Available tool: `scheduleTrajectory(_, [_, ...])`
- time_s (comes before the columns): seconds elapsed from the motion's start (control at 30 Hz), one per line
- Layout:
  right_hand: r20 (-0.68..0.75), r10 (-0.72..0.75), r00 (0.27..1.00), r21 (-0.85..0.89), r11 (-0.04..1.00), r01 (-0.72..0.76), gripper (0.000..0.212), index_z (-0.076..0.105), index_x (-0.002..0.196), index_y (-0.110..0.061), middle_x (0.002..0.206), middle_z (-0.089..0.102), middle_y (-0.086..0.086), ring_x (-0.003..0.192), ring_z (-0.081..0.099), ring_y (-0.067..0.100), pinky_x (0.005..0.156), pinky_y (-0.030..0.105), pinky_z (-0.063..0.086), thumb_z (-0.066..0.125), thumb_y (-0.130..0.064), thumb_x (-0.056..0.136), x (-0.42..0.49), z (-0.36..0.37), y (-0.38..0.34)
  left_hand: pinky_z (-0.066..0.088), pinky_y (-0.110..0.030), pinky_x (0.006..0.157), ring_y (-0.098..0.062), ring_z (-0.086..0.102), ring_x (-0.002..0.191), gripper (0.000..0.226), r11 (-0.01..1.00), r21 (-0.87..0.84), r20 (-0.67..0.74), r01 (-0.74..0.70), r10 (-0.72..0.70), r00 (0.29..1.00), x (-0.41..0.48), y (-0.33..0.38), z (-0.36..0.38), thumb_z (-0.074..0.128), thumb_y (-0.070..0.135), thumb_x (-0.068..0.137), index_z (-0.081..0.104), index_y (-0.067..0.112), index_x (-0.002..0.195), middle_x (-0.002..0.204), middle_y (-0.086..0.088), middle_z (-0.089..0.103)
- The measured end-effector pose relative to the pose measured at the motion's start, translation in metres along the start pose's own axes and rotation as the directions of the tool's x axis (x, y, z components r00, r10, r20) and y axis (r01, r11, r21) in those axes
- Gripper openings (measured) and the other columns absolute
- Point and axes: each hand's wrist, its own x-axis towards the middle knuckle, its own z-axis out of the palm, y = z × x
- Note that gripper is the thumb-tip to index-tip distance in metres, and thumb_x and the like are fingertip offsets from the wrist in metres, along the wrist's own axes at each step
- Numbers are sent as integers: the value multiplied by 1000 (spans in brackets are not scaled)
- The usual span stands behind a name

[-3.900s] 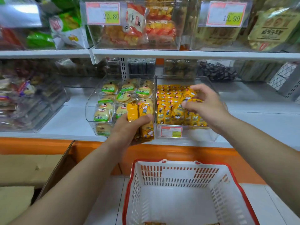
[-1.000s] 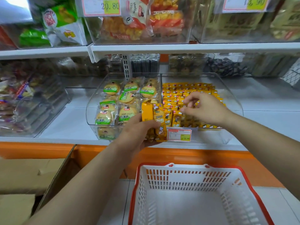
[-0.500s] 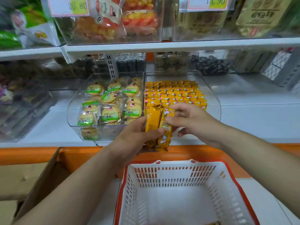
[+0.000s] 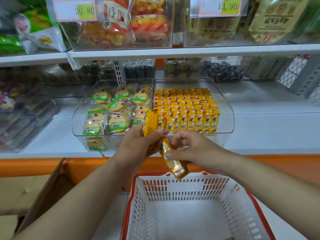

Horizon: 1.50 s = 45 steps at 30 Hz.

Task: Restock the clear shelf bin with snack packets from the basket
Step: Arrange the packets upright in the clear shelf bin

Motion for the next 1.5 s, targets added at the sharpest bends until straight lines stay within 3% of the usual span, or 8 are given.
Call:
scheduleTrajectory(0.13, [54, -15, 998, 124, 992, 9, 58, 53, 121, -40, 106, 69, 4, 95, 72, 19, 72, 36, 61, 81, -8, 81, 4, -4, -2, 57, -26, 67, -20, 72, 89, 23, 996, -86, 16, -11, 12, 1000, 0, 8, -7, 65, 21, 97, 70, 8, 115, 98, -8, 75])
scheduleTrajectory(0.23, [-55, -74, 996, 134, 988, 81, 52, 62, 115, -40, 107, 60, 9, 84, 72, 25, 64, 32, 58, 78, -4, 81, 9, -22, -7, 56, -25, 64, -18, 71, 92, 27, 1000, 4, -41, -21, 21, 999, 1, 11, -20, 70, 22, 94, 64, 14, 119, 104, -5, 77])
scheduleTrajectory(0.47, [-476, -232, 848, -338, 939, 67, 55, 50, 108, -29, 108, 60, -6, 58, 53, 0, 56, 18, 42, 89, -21, 71, 47, -69, -7, 56, -22, 59, -10, 65, 65, 21, 998, 66, -72, 20, -16, 997, 3, 7, -29, 72, 15, 92, 66, 1, 107, 73, -1, 67])
scheduleTrajectory(0.67, [-320, -169, 932, -629, 773, -76, 48, 58, 99, -25, 103, 64, 6, 79, 61, 23, 76, 39, 54, 92, -20, 65, 93, -67, 4, 57, -21, 60, -10, 71, 67, 21, 998, 70, -65, -8, 12, 998, 4, 4, -32, 74, 16, 91, 69, 8, 110, 72, 3, 73])
scheduleTrajectory(0.9, [-244, -153, 958, -755, 650, -89, 35, 70, 96, -20, 78, 55, -11, 71, 53, 11, 55, 23, 33, 91, -24, 68, 118, -54, 16, 59, -21, 61, -12, 73, 71, 25, 985, 168, -107, -24, 42, 993, 7, 1, -34, 79, 25, 86, 71, 19, 110, 85, -1, 78])
scheduleTrajectory(1.23, [-283, -205, 937, -647, 762, -28, 25, 67, 98, -26, 87, 66, -8, 74, 63, 8, 67, 25, 49, 82, -33, 78, 72, -68, -4, 60, -24, 67, -16, 74, 80, 10, 989, 148, -11, -7, 9, 1000, 7, 2, -26, 74, 21, 91, 74, 19, 100, 86, 2, 79])
scheduleTrajectory(1.37, [-306, -175, 936, -221, 969, 109, 14, 71, 99, -27, 74, 66, -13, 63, 61, 4, 56, 18, 49, 75, -23, 86, 26, -59, -7, 62, -37, 85, -30, 74, 101, 24, 990, 138, 114, 12, -28, 993, 4, 2, -15, 71, 7, 92, 72, 15, 114, 106, -7, 78])
scheduleTrajectory(1.5, [-209, -99, 973, 10, 995, 103, 33, 61, 127, -34, 91, 67, -10, 75, 71, 17, 58, 26, 54, 64, -27, 95, 1, -41, -1, 61, -32, 80, -26, 74, 100, 32, 980, 196, 207, -32, -10, 978, -1, -1, 3, 73, 5, 91, 73, 20, 120, 110, -6, 77])
